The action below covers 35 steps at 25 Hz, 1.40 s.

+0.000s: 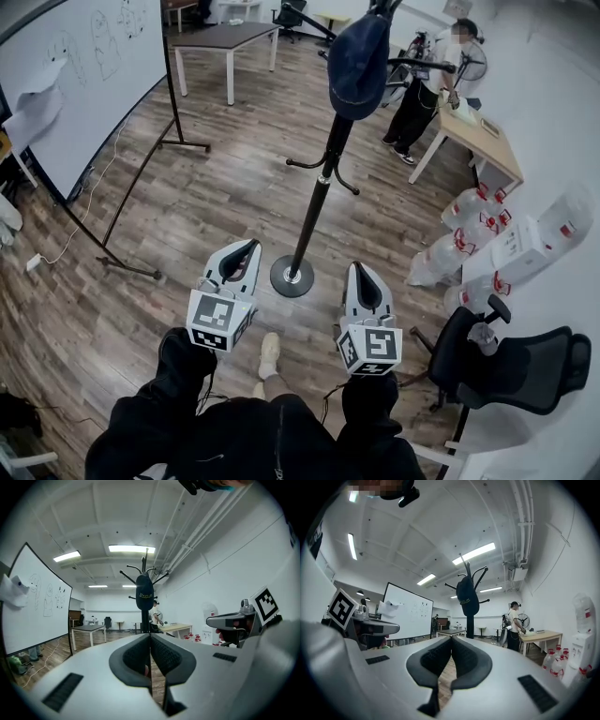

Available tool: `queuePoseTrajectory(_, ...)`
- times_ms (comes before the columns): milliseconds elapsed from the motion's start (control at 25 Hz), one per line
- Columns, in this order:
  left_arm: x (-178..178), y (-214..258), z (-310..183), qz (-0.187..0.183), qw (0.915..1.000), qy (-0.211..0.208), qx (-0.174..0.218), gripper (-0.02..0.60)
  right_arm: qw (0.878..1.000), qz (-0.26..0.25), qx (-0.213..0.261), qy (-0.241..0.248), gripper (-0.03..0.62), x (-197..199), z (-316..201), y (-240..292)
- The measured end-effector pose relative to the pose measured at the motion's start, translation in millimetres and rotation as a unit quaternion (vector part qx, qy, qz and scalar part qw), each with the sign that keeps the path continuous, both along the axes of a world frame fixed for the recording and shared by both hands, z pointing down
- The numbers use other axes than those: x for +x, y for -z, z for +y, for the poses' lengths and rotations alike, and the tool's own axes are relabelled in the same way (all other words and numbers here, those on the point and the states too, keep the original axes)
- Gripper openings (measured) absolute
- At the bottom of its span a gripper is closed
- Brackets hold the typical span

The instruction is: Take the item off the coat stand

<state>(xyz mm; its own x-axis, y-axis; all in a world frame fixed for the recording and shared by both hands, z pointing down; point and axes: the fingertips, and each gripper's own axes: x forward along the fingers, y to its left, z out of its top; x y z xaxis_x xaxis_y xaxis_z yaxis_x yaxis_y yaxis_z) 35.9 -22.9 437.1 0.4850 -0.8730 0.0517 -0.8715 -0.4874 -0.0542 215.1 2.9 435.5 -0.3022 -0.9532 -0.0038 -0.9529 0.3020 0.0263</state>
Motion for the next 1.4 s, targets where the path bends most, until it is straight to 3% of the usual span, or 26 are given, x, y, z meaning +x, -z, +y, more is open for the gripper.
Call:
queuePoseTrajectory(360,9.9,10.8,-129.3,-0.01,0.9998,-0.016,0.011,0.023,1.0,-0.012,0.018,0.0,0.017,-4.8,-129.4,6.8)
queuePoseTrajectory(640,30.0,26.7,-202.7,-0.016,0.9991,-0.032,0.021,0.023,0.999,-0.027,0.02,-0.01,0.017,16.1,-201.8,14.8)
queuePoseTrajectory(1000,32.2,38.1,-248.6,-0.014,0.998,-0.058,0.02,0.023,0.999,-0.028,0.019,-0.031,0.017,18.5,-235.1,26.2)
queuePoseTrajectory(1400,12.8,47.1,-283.8,-0.008,0.9915,-0.129,0.017,0.023,0.995,-0.026,0.017,-0.095,0.017,-12.5,-245.2,37.5)
